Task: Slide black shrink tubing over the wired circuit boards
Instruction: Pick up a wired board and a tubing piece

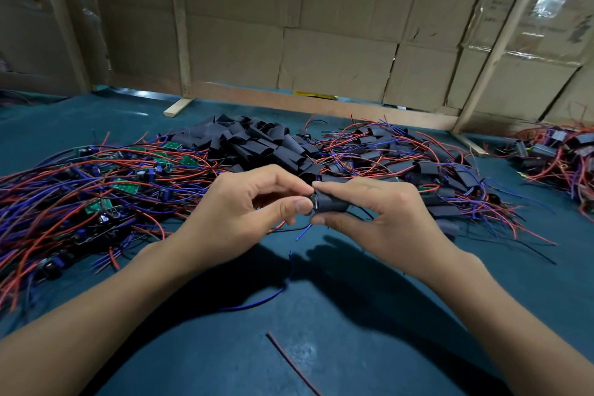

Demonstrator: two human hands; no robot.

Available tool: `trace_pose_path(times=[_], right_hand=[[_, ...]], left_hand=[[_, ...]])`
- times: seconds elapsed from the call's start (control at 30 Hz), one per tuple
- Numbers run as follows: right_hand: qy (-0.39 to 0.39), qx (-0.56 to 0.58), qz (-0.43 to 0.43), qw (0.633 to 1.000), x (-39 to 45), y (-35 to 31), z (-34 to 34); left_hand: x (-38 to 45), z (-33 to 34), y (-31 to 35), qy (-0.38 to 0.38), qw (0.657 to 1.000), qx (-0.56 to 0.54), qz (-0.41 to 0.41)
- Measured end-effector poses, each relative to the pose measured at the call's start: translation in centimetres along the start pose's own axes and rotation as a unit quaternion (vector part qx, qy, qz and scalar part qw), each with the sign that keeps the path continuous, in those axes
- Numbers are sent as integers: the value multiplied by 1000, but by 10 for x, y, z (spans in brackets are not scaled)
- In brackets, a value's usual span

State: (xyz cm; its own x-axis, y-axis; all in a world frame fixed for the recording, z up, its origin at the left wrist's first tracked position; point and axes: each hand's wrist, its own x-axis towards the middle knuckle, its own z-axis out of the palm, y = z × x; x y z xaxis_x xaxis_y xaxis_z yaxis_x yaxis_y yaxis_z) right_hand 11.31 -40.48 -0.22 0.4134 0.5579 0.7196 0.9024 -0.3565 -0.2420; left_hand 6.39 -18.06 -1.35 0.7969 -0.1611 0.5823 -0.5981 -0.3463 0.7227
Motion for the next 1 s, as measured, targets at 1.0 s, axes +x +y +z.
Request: trace_pose_path(times=[1.0], right_hand=[[90, -292, 244, 920, -19, 110, -79]], left_hand=[[11, -44, -23, -193, 824, 531, -37]])
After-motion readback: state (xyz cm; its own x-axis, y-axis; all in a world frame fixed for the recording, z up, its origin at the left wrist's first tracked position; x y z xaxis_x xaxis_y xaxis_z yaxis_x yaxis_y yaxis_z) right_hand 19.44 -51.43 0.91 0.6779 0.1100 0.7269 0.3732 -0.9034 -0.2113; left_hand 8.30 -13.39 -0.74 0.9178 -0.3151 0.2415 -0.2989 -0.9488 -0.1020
